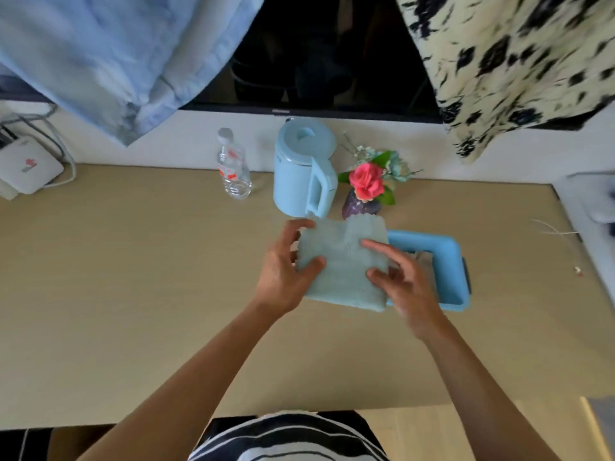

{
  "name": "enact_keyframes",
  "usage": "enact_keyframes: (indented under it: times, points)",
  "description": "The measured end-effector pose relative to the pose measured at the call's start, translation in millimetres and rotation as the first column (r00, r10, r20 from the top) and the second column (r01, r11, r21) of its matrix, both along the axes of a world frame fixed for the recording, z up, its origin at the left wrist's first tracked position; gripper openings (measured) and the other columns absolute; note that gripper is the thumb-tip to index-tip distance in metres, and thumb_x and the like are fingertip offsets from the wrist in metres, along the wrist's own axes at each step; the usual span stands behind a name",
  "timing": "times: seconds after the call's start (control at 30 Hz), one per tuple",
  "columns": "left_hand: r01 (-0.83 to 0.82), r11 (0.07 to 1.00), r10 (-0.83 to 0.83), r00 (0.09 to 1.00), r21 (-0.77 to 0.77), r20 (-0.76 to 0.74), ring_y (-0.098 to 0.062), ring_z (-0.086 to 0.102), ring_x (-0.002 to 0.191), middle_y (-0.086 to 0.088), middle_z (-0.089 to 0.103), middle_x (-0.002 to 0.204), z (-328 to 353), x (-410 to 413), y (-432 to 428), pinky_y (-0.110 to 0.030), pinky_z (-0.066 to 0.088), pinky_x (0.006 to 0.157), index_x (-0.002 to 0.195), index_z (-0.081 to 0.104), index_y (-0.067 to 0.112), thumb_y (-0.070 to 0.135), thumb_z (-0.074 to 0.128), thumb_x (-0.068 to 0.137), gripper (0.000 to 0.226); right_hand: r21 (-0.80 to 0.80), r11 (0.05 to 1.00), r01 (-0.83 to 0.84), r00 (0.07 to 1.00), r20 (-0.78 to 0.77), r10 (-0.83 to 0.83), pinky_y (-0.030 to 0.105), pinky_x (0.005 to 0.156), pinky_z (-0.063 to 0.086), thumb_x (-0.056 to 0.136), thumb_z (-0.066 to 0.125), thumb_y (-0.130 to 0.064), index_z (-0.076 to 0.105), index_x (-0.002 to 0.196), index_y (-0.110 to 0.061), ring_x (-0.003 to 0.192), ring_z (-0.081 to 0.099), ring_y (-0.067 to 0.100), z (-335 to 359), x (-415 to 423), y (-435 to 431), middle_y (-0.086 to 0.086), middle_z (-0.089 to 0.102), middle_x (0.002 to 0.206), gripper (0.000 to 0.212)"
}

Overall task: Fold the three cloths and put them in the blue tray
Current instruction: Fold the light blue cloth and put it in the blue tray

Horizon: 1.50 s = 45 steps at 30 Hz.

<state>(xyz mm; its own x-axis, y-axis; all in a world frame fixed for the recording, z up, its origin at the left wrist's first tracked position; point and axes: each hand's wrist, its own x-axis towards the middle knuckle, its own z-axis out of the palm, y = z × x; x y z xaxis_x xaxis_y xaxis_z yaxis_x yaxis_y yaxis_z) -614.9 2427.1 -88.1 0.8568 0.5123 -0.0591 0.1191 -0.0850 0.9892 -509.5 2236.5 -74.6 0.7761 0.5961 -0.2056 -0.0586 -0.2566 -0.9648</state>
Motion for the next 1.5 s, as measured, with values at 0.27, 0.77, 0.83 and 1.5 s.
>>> enact_keyframes:
  times: [0.27, 0.77, 0.83, 1.5]
  points:
    - [0.352, 0.889, -0.295, 0.930, 0.293, -0.221, -0.013, 0.054, 0.097, -0.002, 0.050, 0.124, -14, 88, -74, -0.011, 0.045, 0.079, 0.127, 0.060, 0.018, 0.013, 0.081, 0.073, 0.058, -0.245, 0.968, -0.045, 0.998, -0.055, 0.033, 0.031, 0.101, 0.053, 0.082, 0.074, 0.005, 0.060, 0.137, -0.017, 0.119, 0.064, 0.020, -3, 95, -99, 0.004, 0.055, 0.136, 0.061]
    - [0.516, 0.818, -0.289, 0.751, 0.254, -0.594, -0.031, 0.046, 0.125, -0.012, 0.038, 0.136, -101, 165, -143, -0.035, 0.039, 0.104, 0.142, 0.047, 0.013, 0.018, 0.083, 0.071, 0.080, -0.920, 0.373, -0.124, 0.827, 0.112, 0.551, 0.044, 0.094, 0.049, 0.087, 0.067, -0.009, 0.043, 0.141, -0.007, 0.108, 0.063, 0.038, -68, 140, -99, 0.017, 0.028, 0.142, 0.059]
    - [0.541, 0.801, -0.283, 0.720, 0.257, -0.634, -0.033, 0.045, 0.127, -0.013, 0.036, 0.139, -109, 169, -146, -0.035, 0.039, 0.104, 0.144, 0.045, 0.014, 0.019, 0.082, 0.071, 0.082, -0.938, 0.332, -0.105, 0.813, 0.112, 0.572, 0.042, 0.089, 0.053, 0.089, 0.063, -0.002, 0.037, 0.147, -0.003, 0.103, 0.066, 0.036, -78, 141, -97, 0.019, 0.026, 0.146, 0.064]
    - [0.808, 0.273, -0.243, 0.584, 0.523, -0.775, -0.027, 0.038, 0.127, -0.006, 0.042, 0.134, -121, 189, -146, -0.043, 0.037, 0.106, 0.136, 0.048, 0.020, 0.060, 0.079, 0.060, 0.091, -0.982, 0.169, 0.089, 0.541, 0.190, 0.819, 0.039, 0.112, 0.036, 0.084, 0.070, -0.019, 0.051, 0.139, -0.011, 0.134, 0.043, 0.027, -110, 151, -94, 0.011, 0.042, 0.141, 0.059]
